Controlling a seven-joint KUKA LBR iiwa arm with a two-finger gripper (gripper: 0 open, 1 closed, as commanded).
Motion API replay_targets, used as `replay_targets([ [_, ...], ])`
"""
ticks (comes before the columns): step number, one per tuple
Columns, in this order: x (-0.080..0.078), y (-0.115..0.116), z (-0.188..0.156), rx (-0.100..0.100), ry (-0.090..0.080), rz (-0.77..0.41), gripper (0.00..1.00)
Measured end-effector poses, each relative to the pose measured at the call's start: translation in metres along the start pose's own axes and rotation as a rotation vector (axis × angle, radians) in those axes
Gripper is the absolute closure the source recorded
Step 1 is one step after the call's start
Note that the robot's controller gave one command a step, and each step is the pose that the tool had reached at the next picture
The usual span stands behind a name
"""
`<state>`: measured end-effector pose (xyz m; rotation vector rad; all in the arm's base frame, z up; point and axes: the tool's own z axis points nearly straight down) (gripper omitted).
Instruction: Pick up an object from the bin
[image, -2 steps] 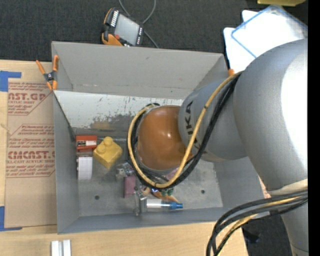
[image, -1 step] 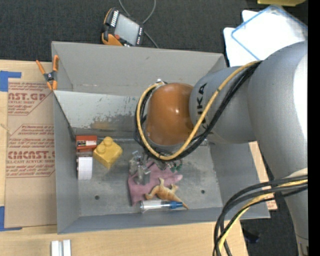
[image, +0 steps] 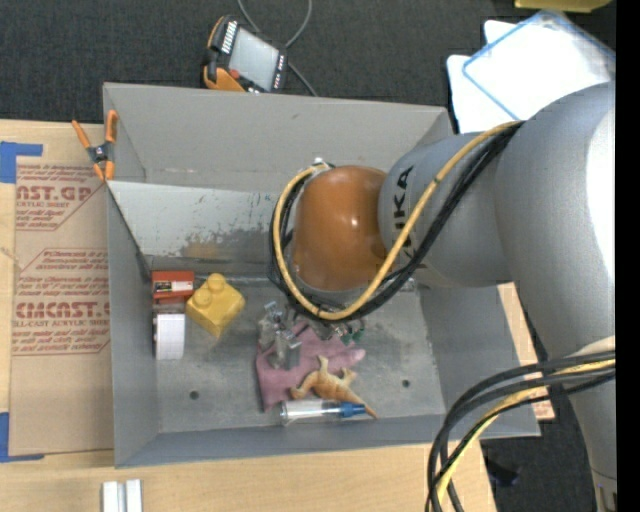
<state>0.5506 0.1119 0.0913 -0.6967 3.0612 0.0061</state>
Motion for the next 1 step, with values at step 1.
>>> replay_targets([
  [1, -0.0100, -0.0048, -0.0885, 0.000, 0.003, 0.007, 1.00],
])
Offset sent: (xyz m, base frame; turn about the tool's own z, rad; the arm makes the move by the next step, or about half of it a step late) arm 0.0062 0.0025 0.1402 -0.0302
